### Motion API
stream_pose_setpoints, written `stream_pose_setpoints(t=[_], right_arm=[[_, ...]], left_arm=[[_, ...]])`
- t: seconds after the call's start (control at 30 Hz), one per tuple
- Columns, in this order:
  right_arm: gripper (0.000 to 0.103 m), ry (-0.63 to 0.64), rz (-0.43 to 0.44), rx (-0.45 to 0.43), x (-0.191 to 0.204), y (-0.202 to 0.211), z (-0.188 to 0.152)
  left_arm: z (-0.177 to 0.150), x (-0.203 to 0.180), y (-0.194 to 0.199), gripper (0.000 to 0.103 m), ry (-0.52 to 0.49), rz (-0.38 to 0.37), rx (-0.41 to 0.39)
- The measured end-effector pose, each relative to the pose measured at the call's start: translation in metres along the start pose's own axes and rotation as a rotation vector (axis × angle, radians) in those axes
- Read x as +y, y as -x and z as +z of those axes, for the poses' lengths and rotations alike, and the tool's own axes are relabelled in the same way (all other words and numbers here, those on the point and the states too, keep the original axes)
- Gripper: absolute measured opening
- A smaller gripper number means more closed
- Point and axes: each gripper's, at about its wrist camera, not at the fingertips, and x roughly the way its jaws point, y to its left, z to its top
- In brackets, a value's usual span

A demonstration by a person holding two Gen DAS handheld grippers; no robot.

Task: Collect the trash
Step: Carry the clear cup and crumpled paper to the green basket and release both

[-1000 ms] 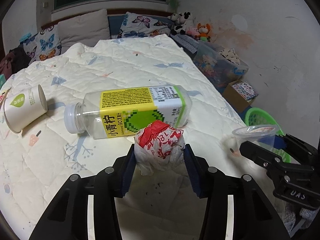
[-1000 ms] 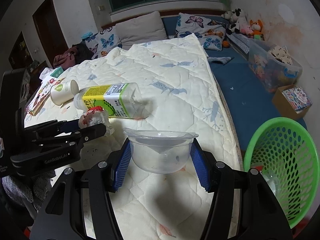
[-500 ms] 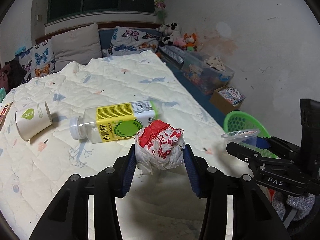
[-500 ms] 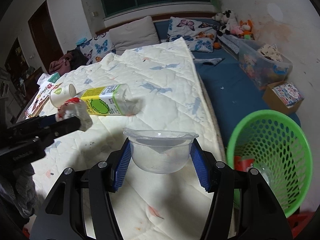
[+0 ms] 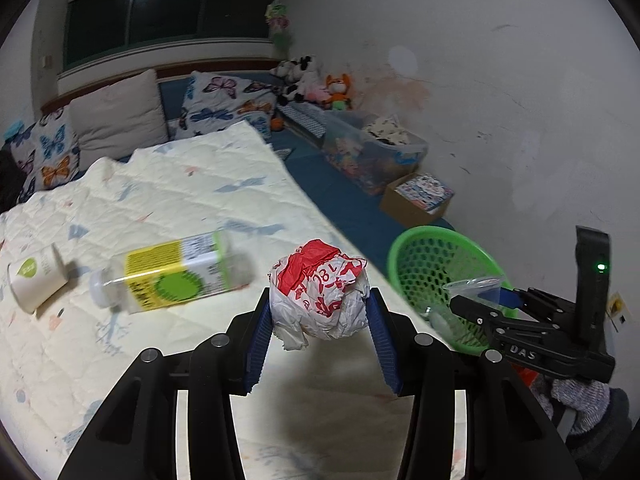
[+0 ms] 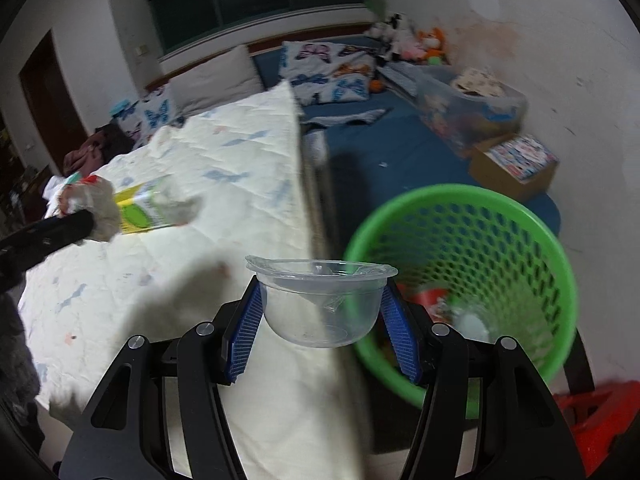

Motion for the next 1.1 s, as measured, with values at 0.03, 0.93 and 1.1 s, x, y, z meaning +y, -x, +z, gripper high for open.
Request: stream_pose_setpoints(t=[0.03,0.93,1.1], right_arm=[[0.059,-0.009,-0.010,0.004,-0.007,-0.001,-0.002],[0.063,-0.197,-0.091,0.103,-0.105,-0.031,-0.044],[0.065,-0.206,-0.088,0.108,-0.111,-0.027,-0.048]], left_arm=[[0.001,-0.004,-0.001,0.045,-0.006,-0.004,0.001],[0.022,-0.121,-0.084,0.045,-0.149,-0.119,0.093],[0.024,-0.129,-0.095,0.045,-0.146,-0.120,0.110]])
